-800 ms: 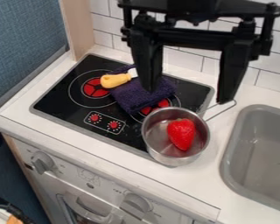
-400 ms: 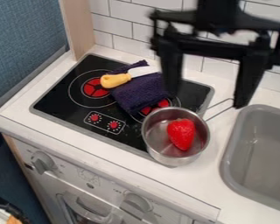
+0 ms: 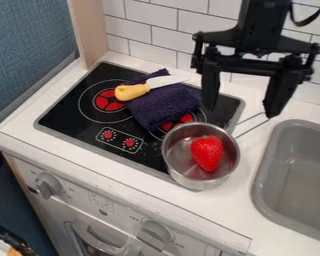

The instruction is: Put the red strawberry on the left burner

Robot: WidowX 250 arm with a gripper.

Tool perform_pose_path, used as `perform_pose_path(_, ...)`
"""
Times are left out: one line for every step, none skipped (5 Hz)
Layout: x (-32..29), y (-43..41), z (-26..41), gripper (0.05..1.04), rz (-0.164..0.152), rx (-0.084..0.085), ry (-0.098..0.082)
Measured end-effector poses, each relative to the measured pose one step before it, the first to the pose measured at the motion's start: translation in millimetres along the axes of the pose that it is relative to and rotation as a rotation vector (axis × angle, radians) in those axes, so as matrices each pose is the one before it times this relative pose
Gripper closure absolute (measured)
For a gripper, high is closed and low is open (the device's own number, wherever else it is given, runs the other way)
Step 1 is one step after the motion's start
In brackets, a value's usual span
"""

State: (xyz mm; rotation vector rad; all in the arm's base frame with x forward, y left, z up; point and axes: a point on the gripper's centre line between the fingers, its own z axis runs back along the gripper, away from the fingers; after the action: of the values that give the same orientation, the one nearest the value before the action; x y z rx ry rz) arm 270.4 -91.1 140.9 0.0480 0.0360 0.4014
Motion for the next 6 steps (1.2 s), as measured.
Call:
perform_pose_path(9.51, 13.58, -19.37, 0.083, 0.0306, 0.0305, -0.0199)
perform_pose_path(9.4, 23.63, -31.39, 0.083, 0.0757, -0.0174, -0.006)
perform_pose_path(11.08, -8.14, -12.4, 0.083, 0.04, -0.0627, -0.0206)
perform_pose_path(7.54, -10.9, -4.27, 0.083, 0.0101, -0.0452, -0.0548)
perform_pose_path(-4.76, -2.49, -8.42, 0.083, 0.0165, -0.0371, -0.007)
perform_pose_path(-1.32, 3.17, -10.99, 0.083, 0.0072, 0.0375, 0.0299)
